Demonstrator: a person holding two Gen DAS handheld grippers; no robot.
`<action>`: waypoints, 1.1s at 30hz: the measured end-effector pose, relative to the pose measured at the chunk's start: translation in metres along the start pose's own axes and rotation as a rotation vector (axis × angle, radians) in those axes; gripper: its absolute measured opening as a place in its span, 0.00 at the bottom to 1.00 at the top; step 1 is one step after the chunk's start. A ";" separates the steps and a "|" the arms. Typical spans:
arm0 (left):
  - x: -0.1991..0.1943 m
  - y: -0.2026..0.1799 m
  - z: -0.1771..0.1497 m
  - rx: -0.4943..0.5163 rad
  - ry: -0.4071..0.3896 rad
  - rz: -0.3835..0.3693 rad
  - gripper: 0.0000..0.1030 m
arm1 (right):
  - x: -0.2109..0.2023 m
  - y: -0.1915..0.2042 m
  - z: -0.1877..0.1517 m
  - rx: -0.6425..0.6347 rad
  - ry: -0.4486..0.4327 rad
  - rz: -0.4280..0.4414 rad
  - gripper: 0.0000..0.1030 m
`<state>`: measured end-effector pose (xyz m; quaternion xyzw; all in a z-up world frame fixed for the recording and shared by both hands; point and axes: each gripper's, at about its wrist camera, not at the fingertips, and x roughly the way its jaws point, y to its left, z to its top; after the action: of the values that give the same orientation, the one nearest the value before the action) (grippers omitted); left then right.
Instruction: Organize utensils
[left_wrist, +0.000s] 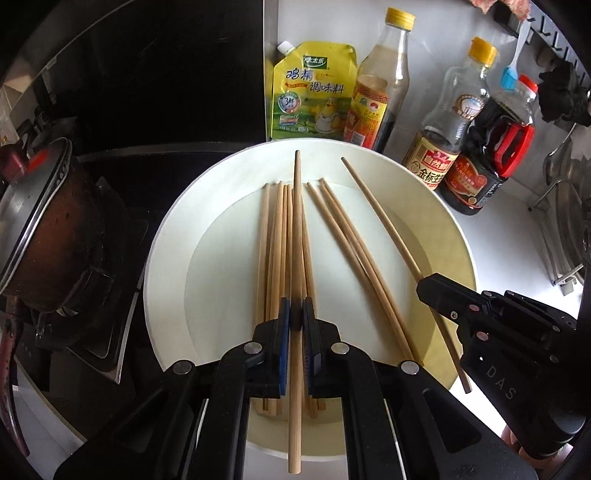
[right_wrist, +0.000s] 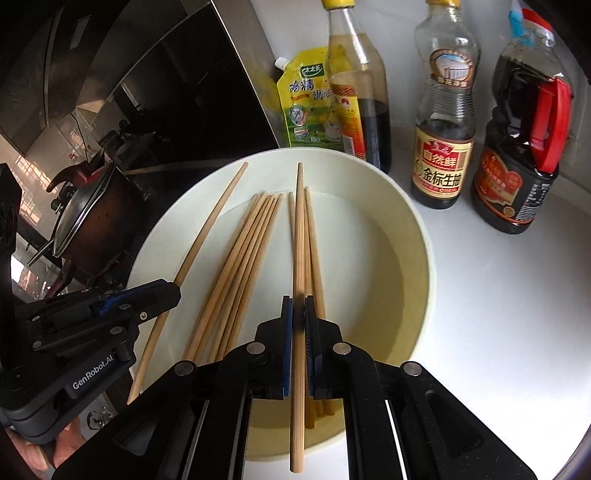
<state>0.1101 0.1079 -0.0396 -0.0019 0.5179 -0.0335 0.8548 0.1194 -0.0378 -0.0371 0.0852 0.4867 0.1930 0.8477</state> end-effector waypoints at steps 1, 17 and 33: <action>0.004 0.002 0.000 -0.001 0.006 -0.002 0.07 | 0.004 0.002 0.001 -0.003 0.008 -0.004 0.06; 0.010 0.033 0.006 -0.103 0.010 0.042 0.68 | 0.012 0.007 0.010 -0.003 0.040 -0.057 0.11; -0.035 0.036 -0.002 -0.140 -0.020 0.121 0.88 | -0.039 0.015 0.003 -0.024 -0.018 -0.089 0.47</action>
<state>0.0935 0.1457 -0.0107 -0.0306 0.5098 0.0542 0.8580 0.1010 -0.0402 0.0004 0.0550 0.4798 0.1600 0.8609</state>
